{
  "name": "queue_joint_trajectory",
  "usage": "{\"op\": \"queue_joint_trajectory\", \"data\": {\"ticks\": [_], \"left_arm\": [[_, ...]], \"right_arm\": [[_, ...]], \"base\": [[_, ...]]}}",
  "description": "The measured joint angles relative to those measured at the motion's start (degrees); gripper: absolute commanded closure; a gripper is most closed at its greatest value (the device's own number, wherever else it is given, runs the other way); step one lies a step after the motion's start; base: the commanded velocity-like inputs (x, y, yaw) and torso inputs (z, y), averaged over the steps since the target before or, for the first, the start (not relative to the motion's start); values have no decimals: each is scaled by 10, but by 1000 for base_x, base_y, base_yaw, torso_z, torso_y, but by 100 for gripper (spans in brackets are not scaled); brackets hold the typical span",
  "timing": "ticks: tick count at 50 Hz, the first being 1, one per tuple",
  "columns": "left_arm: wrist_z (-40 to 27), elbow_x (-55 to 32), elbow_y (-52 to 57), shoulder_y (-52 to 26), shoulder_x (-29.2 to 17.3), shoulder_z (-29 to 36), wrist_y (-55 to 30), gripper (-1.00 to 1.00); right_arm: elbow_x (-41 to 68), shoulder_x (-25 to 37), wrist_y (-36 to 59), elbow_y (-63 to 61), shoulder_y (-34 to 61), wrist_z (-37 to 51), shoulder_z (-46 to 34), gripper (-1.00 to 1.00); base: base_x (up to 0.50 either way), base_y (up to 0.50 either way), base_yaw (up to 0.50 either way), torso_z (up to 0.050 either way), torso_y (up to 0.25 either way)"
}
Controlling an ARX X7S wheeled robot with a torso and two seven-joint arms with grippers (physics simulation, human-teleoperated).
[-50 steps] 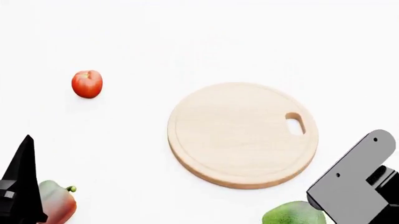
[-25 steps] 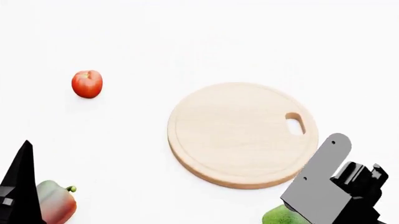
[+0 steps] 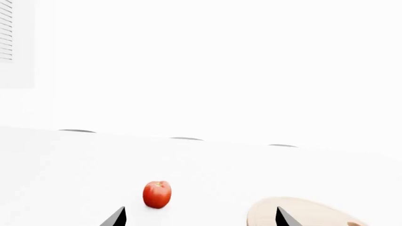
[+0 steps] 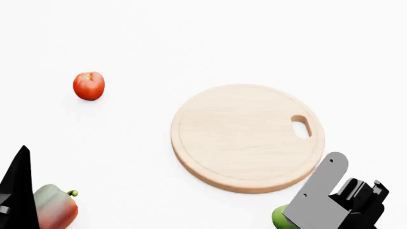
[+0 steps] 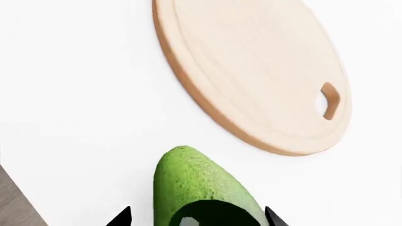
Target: Place the avocado, onion, tomato and bell pepper on the cutting board.
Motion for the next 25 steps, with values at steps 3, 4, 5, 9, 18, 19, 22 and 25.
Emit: {"op": "queue_joint_trajectory", "data": {"ticks": [3,4,5,9,18,19,22,25], "left_arm": [[-5,-5,-1,-1,-5,2,3,-100],[-7,-6,-1,-1,-7,3,5,-100],[-8,-7,-1,-1,-8,4,6,-100],[-14,-10,-1,0,-13,7,11,-100],[-21,-11,-5,2,-22,16,24,-100],[-21,-10,-6,2,-22,17,26,-100],[-19,-6,-10,1,-23,20,32,-100],[-16,-1,-16,0,-24,24,39,-100]], "right_arm": [[-11,1,-2,4,0,7,3,100],[-10,1,-2,5,0,8,4,100],[-8,1,-1,5,-1,9,5,100],[2,2,2,1,-3,11,10,100],[116,1,43,-43,21,29,90,100],[145,-1,53,-49,29,41,112,100],[253,-5,72,-63,61,97,178,100],[356,-9,83,-66,106,168,221,100]], "base": [[0,0,0,0,0],[0,0,0,0,0],[0,0,0,0,0],[0,0,0,0,0],[0,0,0,0,0],[0,0,0,0,0],[0,0,0,0,0],[0,0,0,0,0]]}}
